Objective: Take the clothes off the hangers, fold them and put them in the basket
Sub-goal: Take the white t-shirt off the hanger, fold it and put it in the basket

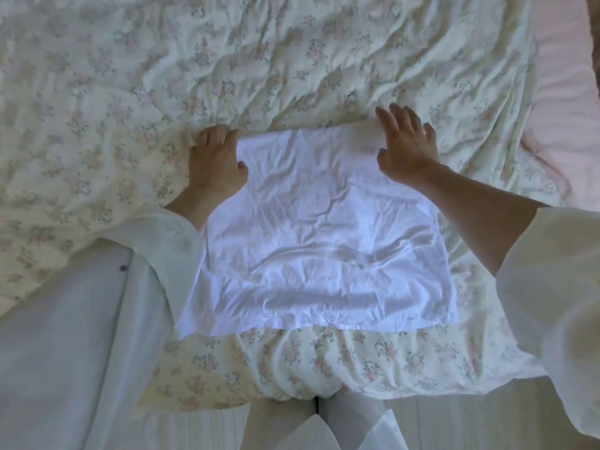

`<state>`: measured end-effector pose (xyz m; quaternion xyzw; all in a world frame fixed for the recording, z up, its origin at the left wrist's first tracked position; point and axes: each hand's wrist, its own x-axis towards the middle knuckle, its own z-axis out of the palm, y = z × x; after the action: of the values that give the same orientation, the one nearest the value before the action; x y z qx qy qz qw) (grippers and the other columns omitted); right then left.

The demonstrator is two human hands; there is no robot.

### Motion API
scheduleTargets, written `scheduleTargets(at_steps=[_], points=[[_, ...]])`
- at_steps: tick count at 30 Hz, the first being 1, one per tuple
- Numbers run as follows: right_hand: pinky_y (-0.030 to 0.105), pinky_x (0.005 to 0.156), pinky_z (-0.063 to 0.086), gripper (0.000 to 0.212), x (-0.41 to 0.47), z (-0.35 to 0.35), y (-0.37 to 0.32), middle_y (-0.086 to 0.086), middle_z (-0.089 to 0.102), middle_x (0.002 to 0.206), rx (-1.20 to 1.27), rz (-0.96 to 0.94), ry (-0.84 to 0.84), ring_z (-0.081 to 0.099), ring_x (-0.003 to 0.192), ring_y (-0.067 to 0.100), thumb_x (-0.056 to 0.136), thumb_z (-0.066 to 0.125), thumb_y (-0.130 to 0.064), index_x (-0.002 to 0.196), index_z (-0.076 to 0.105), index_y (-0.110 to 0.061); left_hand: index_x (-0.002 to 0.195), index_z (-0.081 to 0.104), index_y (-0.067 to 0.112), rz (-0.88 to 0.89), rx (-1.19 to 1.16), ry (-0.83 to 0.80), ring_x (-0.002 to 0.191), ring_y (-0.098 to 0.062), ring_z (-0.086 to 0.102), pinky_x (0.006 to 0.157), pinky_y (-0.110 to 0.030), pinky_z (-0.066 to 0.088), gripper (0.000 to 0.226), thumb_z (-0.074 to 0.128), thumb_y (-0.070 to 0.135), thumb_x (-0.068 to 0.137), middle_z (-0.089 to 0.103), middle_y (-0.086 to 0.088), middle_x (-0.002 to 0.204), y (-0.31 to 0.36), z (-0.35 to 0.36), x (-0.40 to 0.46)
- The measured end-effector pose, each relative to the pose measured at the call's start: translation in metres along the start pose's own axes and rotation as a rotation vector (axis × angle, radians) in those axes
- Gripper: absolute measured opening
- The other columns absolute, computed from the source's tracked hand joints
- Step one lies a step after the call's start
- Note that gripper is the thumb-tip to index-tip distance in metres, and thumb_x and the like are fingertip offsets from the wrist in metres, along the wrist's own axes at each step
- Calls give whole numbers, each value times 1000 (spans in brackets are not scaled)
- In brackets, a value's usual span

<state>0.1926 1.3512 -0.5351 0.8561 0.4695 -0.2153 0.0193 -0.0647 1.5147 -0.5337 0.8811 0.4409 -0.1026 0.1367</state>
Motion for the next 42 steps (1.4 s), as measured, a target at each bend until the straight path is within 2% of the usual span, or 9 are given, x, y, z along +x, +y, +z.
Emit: scheduleTargets(at_steps=[4,6,8,11,20,28,33,38,42], points=[[52,115,5,81,28,-9,8,8,15,156,2,27,-195,7,145,24,87,54,-13,150,2,-23,150,7,22,-60,4,-292,145,-27,8,113,-50,17,86,61,22,84,15,-7,156,-12,-5,34],[51,110,22,67,36,-13,11,13,38,141,-8,38,-236,30,134,29,86,56,-14,144,25,-16,148,16,21,-86,18,-363,135,-32,30,107,-46,26,86,68,30,80,35,-12,146,-16,-5,43],[40,86,39,38,40,-17,11,12,54,117,-26,34,-209,48,112,30,86,55,-13,123,50,-9,134,42,13,-78,16,-341,116,-32,49,94,-40,38,66,71,34,79,53,-13,127,-17,-8,46],[33,75,36,16,41,-28,8,9,57,103,9,85,-89,55,99,30,88,51,-12,104,51,-10,116,58,6,-100,-26,-231,106,-33,56,83,-36,44,45,70,31,81,60,-13,116,-12,-20,50],[46,90,36,29,54,-100,-2,18,50,121,32,136,511,48,111,37,93,48,-16,119,47,-2,112,54,3,-91,-53,379,105,-39,52,78,-46,42,27,59,15,89,51,-19,118,14,-94,85],[40,87,32,20,-8,-79,2,14,55,105,119,137,687,51,99,34,84,47,-14,101,54,-5,90,60,2,89,-108,626,79,-38,57,64,-39,40,22,54,-6,70,57,-20,103,7,-87,31],[34,80,28,18,-77,-26,9,14,57,84,168,95,639,55,81,34,64,50,-10,81,55,-5,83,56,5,235,-132,586,85,-35,63,68,-38,45,27,43,-7,62,63,-15,103,-4,-44,-49],[46,83,40,21,-133,29,14,12,58,81,107,99,515,57,79,35,60,60,5,77,56,-6,79,57,6,191,-105,384,93,-30,61,71,-36,43,42,59,-20,47,66,-11,103,-6,1,-102],[59,107,21,27,-157,54,10,8,54,107,10,152,102,49,112,32,70,60,-1,96,57,-11,89,61,7,117,-59,132,112,-30,58,87,-45,43,41,60,-16,54,63,-10,112,-18,32,-127]])
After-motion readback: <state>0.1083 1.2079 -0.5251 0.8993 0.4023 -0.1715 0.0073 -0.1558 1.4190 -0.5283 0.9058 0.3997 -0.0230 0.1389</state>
